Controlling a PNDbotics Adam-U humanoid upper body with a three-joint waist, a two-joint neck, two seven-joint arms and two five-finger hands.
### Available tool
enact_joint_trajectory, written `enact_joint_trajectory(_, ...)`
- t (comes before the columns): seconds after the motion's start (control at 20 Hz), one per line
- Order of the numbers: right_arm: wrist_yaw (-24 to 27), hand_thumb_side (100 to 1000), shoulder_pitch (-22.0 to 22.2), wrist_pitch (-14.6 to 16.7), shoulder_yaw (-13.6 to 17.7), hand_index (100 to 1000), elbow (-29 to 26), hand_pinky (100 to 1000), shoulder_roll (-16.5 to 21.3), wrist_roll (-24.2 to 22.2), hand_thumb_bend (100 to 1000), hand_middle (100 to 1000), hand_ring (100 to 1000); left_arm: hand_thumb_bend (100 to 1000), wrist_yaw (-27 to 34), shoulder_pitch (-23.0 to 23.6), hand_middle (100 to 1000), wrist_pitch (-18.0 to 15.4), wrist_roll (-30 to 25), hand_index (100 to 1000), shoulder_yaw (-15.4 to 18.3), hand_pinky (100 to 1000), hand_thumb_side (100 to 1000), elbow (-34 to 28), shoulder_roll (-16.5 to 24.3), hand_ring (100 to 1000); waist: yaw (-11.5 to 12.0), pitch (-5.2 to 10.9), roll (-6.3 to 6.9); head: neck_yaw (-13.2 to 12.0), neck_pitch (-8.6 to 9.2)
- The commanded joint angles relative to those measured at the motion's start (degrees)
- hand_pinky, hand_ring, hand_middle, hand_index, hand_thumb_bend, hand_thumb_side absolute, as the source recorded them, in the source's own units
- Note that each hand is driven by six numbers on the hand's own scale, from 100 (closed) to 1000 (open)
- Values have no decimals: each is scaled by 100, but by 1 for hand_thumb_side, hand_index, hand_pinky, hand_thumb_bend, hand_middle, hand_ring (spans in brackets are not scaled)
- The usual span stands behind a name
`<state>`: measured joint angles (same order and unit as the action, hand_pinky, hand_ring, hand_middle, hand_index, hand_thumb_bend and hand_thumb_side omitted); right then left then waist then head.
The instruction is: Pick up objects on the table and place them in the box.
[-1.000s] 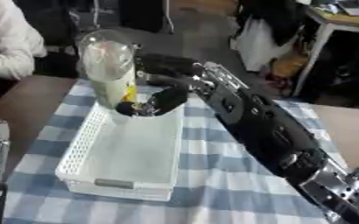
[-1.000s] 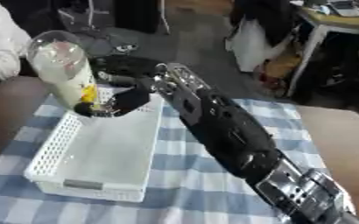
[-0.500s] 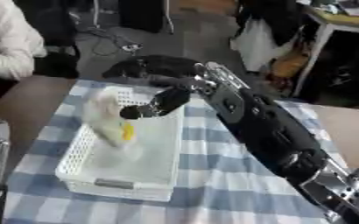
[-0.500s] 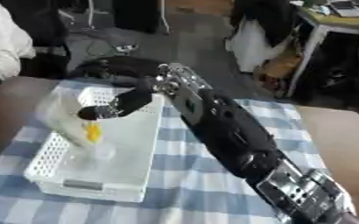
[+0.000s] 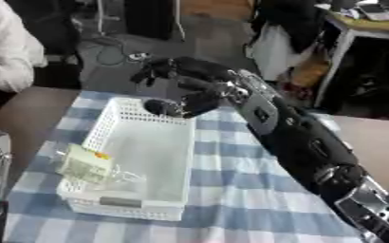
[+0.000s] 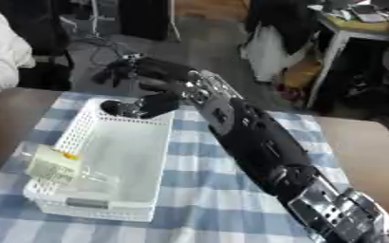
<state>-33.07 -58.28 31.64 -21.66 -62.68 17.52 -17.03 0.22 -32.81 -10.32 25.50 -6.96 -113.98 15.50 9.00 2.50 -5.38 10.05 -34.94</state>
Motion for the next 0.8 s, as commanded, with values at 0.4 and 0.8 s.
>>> enact_joint_trajectory(0.4,2317,1000,1747,-487,-104,851,-3612,649,2246,710,224,695,676,171,-129,358,816,247,19,784,56,673,1000,10,508,586,-472,75,256,-293,702)
enact_joint_trajectory(0.8,2981,1000,3290,-716,761,812,-5179,600,1554,1091,141,679,653,151,-508,805,770,540,-364,767,-4,645,1000,438,888,502,-1076,14,528,-670,908)
